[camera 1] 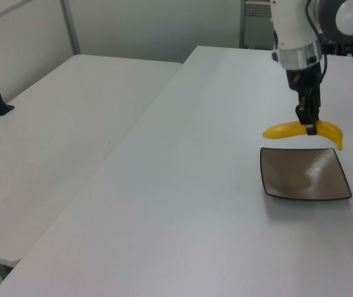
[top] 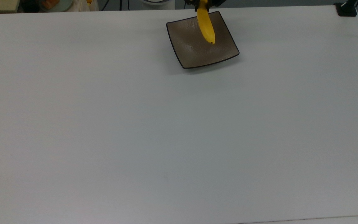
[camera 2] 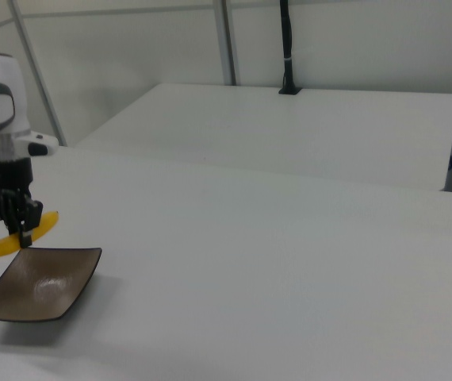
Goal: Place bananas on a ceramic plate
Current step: 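Carry the banana over the brown plate and lower it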
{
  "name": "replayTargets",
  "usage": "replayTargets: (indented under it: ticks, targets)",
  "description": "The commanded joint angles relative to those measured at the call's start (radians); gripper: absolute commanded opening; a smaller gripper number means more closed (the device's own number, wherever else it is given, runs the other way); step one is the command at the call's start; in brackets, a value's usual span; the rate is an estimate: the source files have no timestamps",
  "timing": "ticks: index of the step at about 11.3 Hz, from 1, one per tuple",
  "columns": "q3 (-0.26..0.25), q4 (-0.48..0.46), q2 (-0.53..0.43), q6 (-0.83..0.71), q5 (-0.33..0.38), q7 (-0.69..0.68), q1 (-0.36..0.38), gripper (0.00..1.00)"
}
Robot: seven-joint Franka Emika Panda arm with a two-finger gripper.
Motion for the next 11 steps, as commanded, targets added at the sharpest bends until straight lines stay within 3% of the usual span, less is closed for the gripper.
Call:
replayTargets:
  ticks: [1, 7, 11]
  targets:
    - [-0.001, -0.141, -0.010, 0.192, 0.025, 0.077, -0.006, 0.00]
    - [-0.001, -0.241, 0.019, 0.360, 0.022, 0.134, -0.006, 0.00]
    - [-0.001, -0.248, 0.021, 0.366, 0.020, 0.134, -0.007, 0.00]
